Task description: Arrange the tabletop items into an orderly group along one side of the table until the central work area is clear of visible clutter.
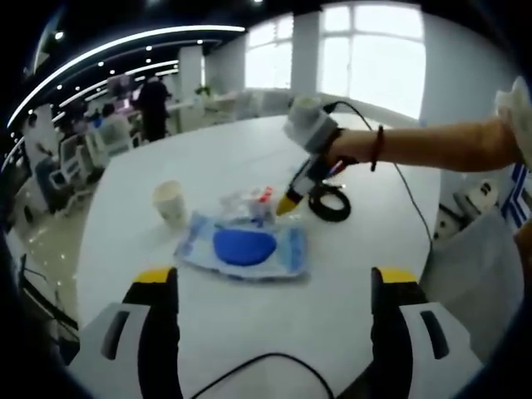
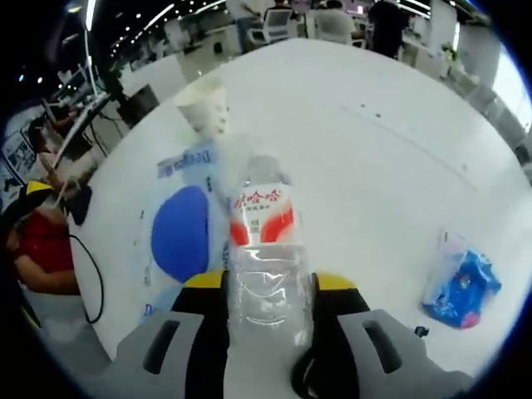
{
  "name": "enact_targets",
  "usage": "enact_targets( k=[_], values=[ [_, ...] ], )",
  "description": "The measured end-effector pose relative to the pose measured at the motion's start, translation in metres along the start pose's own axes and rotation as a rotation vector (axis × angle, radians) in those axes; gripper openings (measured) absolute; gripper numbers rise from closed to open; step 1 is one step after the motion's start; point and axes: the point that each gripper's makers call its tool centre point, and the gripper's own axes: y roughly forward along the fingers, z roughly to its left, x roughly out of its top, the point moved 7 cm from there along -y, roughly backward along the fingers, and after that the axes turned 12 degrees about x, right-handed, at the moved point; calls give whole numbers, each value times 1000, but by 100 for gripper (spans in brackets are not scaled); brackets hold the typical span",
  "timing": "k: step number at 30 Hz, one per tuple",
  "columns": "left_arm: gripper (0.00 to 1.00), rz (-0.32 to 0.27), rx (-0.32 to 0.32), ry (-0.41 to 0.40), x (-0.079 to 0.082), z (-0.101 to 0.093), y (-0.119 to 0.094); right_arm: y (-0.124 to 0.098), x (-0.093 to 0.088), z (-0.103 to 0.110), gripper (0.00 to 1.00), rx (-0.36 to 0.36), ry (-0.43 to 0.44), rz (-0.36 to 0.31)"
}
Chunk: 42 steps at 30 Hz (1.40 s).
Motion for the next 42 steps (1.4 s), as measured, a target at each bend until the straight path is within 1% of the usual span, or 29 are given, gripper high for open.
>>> enact_targets(
  k=[6, 7, 9, 17, 24, 25, 27, 28, 29, 30, 33, 35, 37, 39, 42],
  values=[
    [93, 0, -5, 8, 1, -2, 0, 0, 0, 0, 39, 4, 8, 19],
    [93, -2, -6, 8, 1, -3, 0, 0, -3, 0, 39, 8, 12, 35],
    [93, -4, -7, 9, 1, -2, 0, 2, -5, 0, 40, 11, 25, 39],
    [93, -4, -1, 5, 1, -1, 0, 8, -17, 1, 40, 19, 38, 121],
    [93, 1, -1, -2, -1, -1, 1, 6, -18, 2, 40, 27, 43, 137],
    [93, -2, -2, -4, 0, -1, 1, 4, -17, 4, 41, 27, 36, 133],
    [93, -1, -6, -7, 0, -2, 2, 1, -12, 6, 46, 14, 31, 113],
    [93, 0, -9, -5, -1, -3, 3, 0, -6, 7, 49, 8, 23, 77],
    [93, 2, -10, -3, -1, -4, 3, -1, -2, 8, 53, 5, 22, 55],
    [93, 6, -12, -1, -1, -5, 4, -1, 4, 9, 54, 8, 28, 18],
    [93, 6, -19, -3, -1, -6, 5, 0, 12, 9, 52, 8, 18, -12],
    [93, 7, -24, -4, -2, -7, 5, 4, 16, 8, 52, 1, 8, -13],
    [93, 11, -25, 1, -3, -8, 5, 9, 16, 7, 51, 4, 2, 7],
    [93, 14, -25, 1, -3, -7, 5, 16, 15, 6, 49, 4, 0, 46],
    [92, 14, -23, -5, -4, -6, 5, 20, 16, 5, 44, -2, 1, 69]
  ],
)
